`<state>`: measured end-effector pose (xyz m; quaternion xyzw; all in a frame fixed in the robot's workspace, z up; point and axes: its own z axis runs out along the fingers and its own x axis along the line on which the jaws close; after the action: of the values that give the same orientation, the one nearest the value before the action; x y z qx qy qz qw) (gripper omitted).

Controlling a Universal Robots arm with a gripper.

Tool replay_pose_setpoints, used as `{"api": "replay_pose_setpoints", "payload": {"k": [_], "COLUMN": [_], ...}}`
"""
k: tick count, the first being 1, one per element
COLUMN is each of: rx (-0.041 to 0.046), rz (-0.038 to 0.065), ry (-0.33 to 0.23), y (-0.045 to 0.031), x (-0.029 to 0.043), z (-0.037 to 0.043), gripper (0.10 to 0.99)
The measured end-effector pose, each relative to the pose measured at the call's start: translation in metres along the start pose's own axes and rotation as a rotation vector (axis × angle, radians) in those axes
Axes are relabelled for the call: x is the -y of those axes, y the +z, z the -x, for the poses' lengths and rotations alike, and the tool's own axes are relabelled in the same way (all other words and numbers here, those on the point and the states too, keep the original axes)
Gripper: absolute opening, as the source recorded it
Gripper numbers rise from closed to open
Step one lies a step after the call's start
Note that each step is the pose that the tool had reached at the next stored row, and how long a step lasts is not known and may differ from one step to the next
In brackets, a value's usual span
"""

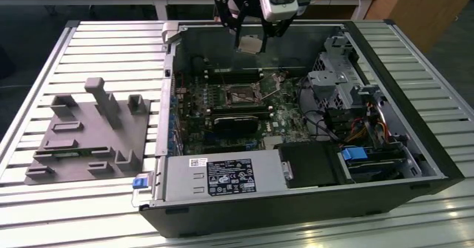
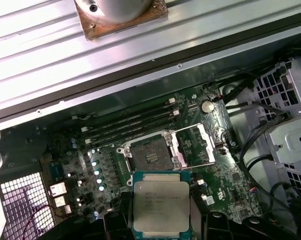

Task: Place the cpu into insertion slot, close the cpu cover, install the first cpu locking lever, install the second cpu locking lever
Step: 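Place the cpu into insertion slot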

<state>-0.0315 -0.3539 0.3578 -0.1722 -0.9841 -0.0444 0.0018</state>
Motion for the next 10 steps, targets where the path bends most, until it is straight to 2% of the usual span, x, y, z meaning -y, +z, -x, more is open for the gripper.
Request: {"api": "replay_pose_setpoints", "payload": {"k": [10], "rx": [0.0048], "rz": [0.001], "ry": [0.055], "y": [0.0006], "x": [0.0000], "z": [0.0000], "gripper": [0.541]}}
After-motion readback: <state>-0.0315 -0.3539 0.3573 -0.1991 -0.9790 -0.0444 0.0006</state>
